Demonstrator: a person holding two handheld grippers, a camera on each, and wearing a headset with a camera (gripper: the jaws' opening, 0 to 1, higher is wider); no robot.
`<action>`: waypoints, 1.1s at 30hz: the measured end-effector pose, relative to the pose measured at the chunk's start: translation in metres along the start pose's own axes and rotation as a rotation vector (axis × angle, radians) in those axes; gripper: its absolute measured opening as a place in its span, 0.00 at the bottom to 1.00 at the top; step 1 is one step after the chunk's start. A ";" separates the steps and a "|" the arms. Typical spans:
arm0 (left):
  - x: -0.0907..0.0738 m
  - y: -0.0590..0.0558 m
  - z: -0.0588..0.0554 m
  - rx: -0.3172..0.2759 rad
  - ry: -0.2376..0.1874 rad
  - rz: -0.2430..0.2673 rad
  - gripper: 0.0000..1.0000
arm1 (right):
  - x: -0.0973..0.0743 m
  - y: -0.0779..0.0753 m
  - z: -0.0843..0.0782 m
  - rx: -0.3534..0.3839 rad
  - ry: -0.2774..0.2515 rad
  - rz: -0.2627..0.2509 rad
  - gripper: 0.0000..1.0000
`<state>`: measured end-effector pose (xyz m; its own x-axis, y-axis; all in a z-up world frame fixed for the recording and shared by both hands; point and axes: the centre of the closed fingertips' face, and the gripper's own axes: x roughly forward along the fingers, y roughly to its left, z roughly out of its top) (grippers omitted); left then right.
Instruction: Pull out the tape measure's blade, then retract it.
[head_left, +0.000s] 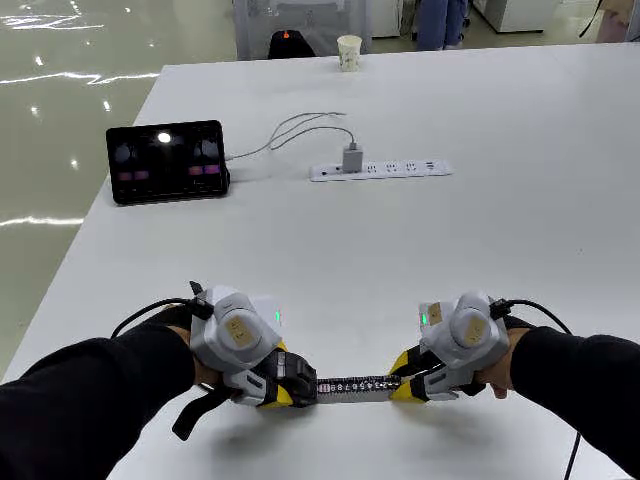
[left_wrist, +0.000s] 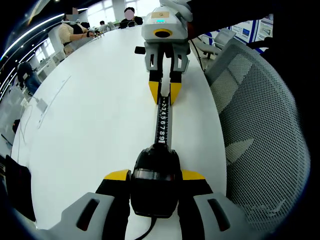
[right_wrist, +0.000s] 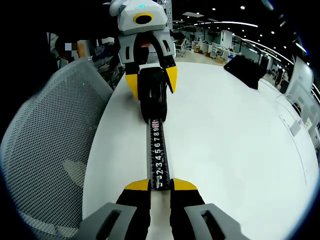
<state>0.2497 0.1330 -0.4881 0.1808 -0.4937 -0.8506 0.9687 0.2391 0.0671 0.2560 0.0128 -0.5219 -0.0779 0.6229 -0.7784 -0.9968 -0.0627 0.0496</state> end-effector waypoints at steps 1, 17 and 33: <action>0.000 0.000 0.000 -0.001 0.000 0.000 0.31 | 0.000 0.000 0.000 0.001 0.000 0.000 0.10; 0.000 0.000 -0.001 -0.003 -0.001 0.004 0.31 | -0.006 -0.001 -0.008 0.007 0.006 -0.001 0.10; 0.000 0.000 0.000 -0.001 -0.001 0.003 0.31 | -0.013 -0.001 -0.016 0.013 0.015 -0.004 0.10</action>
<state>0.2495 0.1328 -0.4884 0.1835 -0.4941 -0.8498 0.9680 0.2416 0.0686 0.2583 -0.0074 -0.5216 -0.0733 0.6115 -0.7879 -0.9973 -0.0496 0.0544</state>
